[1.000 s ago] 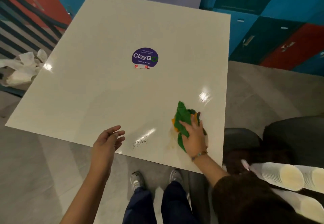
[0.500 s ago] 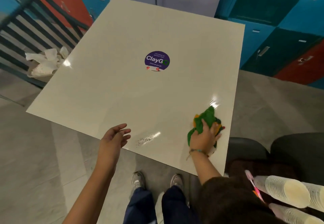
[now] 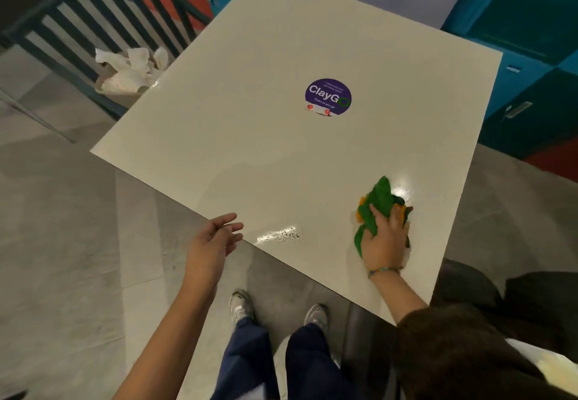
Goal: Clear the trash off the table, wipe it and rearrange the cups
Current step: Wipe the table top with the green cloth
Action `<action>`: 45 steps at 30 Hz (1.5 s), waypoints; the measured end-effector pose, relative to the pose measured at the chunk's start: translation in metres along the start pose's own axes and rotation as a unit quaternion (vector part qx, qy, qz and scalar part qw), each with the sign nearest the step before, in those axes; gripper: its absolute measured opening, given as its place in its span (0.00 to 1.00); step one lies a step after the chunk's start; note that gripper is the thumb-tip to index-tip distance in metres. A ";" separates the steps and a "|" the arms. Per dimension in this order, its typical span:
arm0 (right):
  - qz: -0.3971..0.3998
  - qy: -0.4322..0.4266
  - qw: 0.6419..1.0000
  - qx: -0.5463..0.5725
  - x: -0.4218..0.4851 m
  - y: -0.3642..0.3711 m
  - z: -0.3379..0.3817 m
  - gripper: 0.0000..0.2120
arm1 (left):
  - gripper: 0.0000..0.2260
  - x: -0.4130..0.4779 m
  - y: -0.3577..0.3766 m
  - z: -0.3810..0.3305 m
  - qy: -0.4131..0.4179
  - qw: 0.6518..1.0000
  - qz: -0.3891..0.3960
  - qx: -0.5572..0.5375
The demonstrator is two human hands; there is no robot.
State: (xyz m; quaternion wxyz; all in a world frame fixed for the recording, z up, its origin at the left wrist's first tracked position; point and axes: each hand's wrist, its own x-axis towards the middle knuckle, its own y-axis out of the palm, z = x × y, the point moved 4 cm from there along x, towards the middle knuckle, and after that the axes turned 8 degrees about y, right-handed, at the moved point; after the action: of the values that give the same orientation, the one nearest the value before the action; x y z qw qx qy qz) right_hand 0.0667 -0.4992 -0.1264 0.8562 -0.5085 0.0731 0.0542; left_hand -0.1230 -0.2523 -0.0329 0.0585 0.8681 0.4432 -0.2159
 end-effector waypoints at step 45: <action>0.211 -0.187 0.954 0.103 -0.139 0.152 0.232 0.28 | 0.11 0.017 -0.121 0.040 -0.004 0.996 -0.090 -0.002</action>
State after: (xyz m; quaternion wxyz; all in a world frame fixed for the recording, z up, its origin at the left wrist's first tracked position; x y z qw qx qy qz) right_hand -0.0793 -0.2258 -0.1231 0.8712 -0.3716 0.0227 0.3200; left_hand -0.2236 -0.1787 -0.0654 0.0425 0.8234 0.5200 -0.2232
